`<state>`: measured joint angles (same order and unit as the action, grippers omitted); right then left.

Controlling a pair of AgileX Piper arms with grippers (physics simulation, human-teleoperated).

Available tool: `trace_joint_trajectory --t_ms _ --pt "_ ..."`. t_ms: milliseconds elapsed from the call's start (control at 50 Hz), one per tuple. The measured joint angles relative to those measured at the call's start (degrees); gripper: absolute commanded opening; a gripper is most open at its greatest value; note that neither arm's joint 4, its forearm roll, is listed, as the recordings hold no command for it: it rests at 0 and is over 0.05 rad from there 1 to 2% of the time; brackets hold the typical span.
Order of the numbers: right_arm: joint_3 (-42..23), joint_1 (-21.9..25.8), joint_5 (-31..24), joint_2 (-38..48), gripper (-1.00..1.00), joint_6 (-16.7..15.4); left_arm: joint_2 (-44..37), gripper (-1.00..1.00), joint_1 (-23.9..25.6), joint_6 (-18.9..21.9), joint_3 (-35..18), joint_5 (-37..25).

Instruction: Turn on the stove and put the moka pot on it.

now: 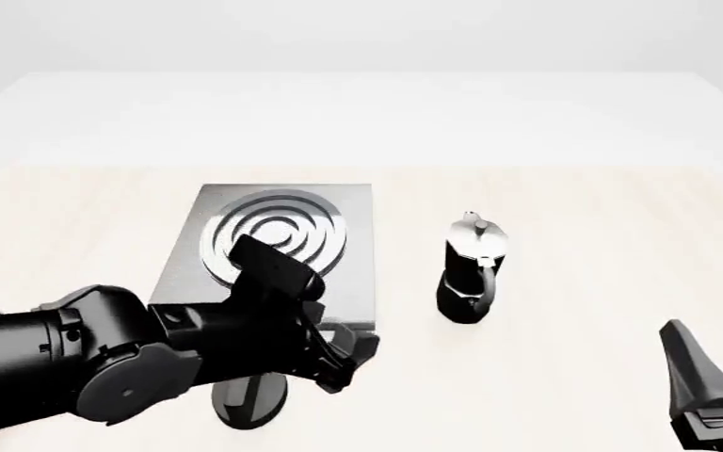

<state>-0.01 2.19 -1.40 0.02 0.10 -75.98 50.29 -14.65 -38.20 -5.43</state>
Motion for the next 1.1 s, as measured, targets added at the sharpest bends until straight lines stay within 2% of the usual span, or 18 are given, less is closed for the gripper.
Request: trace_joint_trajectory --t_ms 760,1100 --pt "0.0 0.5 -0.8 0.0 1.0 0.3 -5.5 1.0 0.0 -8.1 7.5 8.3" --pt "0.0 0.7 -1.2 0.0 1.0 0.3 -7.7 1.0 -1.3 -10.0 9.5 11.4"
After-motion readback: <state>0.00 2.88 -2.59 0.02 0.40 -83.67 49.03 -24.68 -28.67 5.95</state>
